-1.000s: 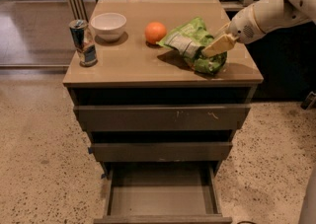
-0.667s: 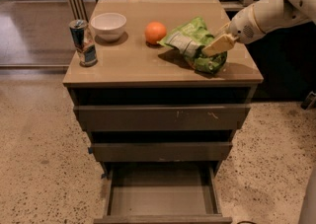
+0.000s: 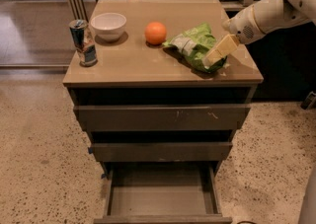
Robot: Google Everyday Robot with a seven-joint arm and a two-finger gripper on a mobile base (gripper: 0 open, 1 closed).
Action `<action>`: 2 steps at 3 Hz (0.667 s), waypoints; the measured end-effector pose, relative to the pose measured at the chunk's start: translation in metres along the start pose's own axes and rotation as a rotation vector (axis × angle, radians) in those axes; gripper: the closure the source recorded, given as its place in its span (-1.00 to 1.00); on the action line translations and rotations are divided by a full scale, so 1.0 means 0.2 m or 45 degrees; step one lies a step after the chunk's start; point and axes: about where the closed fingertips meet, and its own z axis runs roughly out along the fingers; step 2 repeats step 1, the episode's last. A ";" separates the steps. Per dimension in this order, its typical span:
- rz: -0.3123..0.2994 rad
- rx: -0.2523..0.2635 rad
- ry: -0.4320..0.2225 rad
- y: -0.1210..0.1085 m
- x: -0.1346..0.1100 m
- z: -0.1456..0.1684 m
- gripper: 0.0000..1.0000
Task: Pick green rice chip bag from bottom drawer and place on counter
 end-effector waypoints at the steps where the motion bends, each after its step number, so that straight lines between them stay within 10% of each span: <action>1: 0.000 0.000 0.000 0.00 0.00 0.00 -1.00; 2: 0.000 0.000 0.000 0.00 0.00 0.00 -1.00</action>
Offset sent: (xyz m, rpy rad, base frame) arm 0.0000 0.0000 0.0000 0.0000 0.0000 0.0000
